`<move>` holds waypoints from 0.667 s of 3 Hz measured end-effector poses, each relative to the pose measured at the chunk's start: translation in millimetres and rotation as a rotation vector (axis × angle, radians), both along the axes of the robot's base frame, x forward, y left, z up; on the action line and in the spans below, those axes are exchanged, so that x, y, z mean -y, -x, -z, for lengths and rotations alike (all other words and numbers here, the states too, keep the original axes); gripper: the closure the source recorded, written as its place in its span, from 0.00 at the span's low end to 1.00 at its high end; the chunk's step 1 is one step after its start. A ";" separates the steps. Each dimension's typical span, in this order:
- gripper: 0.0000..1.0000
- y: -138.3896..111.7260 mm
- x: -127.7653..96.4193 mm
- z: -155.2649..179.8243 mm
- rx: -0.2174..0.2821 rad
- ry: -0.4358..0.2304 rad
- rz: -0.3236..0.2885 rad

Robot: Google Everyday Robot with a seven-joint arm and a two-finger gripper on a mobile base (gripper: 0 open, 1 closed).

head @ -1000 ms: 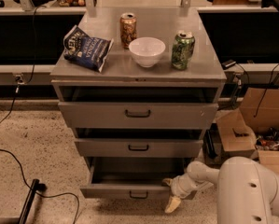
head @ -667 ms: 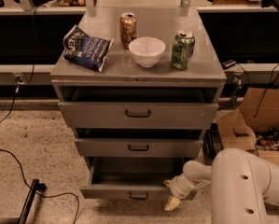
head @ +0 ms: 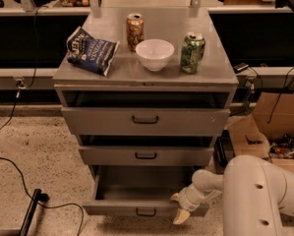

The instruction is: Open bottom drawer

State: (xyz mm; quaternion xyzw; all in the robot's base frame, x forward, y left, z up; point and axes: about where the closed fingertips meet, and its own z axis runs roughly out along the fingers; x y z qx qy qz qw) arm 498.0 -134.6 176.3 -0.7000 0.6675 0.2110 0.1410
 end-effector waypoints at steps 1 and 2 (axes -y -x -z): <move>0.53 11.6 -4.8 -3.2 -0.037 -0.085 -0.017; 0.41 27.4 -14.8 -9.2 -0.088 -0.146 -0.057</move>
Offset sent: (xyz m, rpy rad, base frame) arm -0.0424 0.0216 0.0205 0.2153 0.1413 0.1007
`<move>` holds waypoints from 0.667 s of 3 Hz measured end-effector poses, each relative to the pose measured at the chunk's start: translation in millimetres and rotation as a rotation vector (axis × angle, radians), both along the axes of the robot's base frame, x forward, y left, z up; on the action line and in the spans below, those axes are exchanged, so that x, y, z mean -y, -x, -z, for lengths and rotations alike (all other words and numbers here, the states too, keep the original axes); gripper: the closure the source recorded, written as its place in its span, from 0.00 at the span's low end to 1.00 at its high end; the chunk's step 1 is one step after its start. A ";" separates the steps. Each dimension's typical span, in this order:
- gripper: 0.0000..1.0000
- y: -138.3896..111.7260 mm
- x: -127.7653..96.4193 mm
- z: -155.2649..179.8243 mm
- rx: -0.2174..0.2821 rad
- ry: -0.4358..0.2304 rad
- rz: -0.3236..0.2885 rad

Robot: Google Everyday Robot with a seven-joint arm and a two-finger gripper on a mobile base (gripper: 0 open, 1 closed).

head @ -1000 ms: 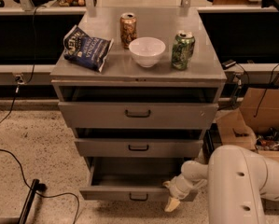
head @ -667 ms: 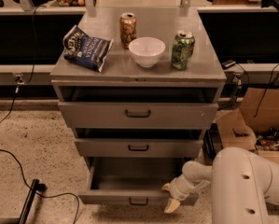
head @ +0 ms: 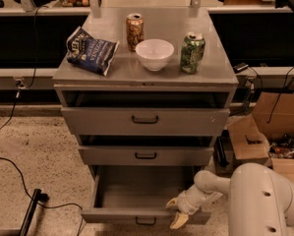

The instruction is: Open bottom drawer

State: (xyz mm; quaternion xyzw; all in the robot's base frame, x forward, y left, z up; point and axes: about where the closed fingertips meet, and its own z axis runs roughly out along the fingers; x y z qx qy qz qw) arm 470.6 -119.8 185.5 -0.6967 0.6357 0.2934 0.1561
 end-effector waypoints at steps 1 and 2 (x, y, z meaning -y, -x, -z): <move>0.20 8.3 -13.4 -8.9 0.005 -0.018 -0.039; 0.00 10.5 -14.6 -7.2 0.000 -0.020 -0.040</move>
Offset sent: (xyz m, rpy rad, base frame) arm -0.0072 0.0120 0.0082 0.0168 -0.0042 0.0360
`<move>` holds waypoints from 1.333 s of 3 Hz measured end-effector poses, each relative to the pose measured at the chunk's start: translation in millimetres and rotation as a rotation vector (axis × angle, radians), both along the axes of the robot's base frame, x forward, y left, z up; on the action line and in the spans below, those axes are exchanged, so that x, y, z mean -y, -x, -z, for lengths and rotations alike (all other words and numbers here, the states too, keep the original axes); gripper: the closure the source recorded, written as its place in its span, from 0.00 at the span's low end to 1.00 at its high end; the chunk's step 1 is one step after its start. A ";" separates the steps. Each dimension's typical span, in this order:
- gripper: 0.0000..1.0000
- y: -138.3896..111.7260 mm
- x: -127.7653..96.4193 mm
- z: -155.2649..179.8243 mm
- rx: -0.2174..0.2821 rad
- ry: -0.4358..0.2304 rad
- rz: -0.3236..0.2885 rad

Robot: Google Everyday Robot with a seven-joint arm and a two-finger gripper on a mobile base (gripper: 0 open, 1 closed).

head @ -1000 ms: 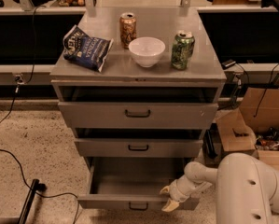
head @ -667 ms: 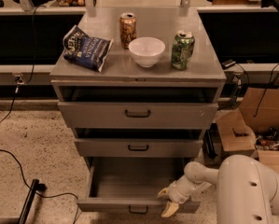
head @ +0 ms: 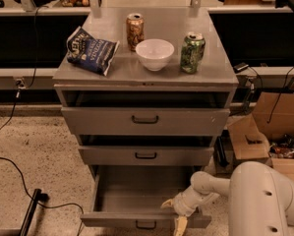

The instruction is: Open bottom drawer

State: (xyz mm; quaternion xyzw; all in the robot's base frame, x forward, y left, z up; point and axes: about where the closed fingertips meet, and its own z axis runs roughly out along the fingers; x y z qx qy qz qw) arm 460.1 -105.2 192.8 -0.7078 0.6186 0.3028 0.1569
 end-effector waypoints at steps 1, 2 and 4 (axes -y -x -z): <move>0.00 0.3 -0.3 0.0 0.000 0.000 0.000; 0.00 1.8 -5.2 -19.1 0.025 -0.008 -0.017; 0.15 -10.7 -15.2 -52.8 0.104 -0.031 0.004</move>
Offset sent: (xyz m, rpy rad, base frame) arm 0.0004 0.0092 0.0512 0.0154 -0.0729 0.0387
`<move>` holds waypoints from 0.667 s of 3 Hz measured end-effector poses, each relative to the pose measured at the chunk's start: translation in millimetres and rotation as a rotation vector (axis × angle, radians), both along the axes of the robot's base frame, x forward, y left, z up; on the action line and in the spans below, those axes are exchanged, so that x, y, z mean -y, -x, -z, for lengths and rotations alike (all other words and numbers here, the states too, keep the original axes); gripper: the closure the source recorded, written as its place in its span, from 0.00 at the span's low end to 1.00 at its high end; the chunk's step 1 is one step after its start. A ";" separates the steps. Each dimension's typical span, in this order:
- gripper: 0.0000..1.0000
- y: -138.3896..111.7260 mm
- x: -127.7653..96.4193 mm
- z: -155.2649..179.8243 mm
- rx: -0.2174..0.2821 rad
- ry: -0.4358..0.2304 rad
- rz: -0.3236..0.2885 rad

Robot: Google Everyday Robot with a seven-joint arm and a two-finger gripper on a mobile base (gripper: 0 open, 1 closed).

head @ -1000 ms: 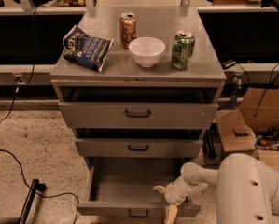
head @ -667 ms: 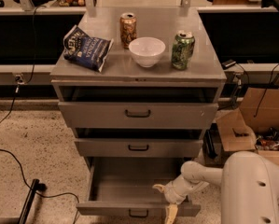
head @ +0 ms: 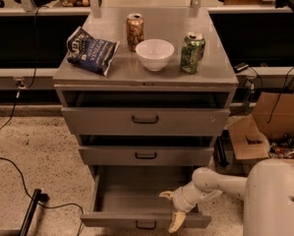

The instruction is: Open bottom drawer

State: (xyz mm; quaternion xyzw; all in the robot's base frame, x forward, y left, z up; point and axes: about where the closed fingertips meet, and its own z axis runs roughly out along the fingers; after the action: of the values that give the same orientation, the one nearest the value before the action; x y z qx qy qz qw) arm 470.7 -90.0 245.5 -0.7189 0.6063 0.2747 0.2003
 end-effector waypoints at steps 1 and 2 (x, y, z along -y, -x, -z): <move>0.39 -20.6 8.7 -8.0 0.047 -0.010 0.060; 0.62 -18.4 6.7 -6.5 0.042 -0.011 0.055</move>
Offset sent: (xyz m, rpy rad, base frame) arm 0.0190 -0.0078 0.0075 0.0094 -0.0429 -0.0544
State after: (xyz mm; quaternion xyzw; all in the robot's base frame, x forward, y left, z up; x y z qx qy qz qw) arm 489.1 -96.7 252.0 -0.7062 0.6201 0.2574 0.2246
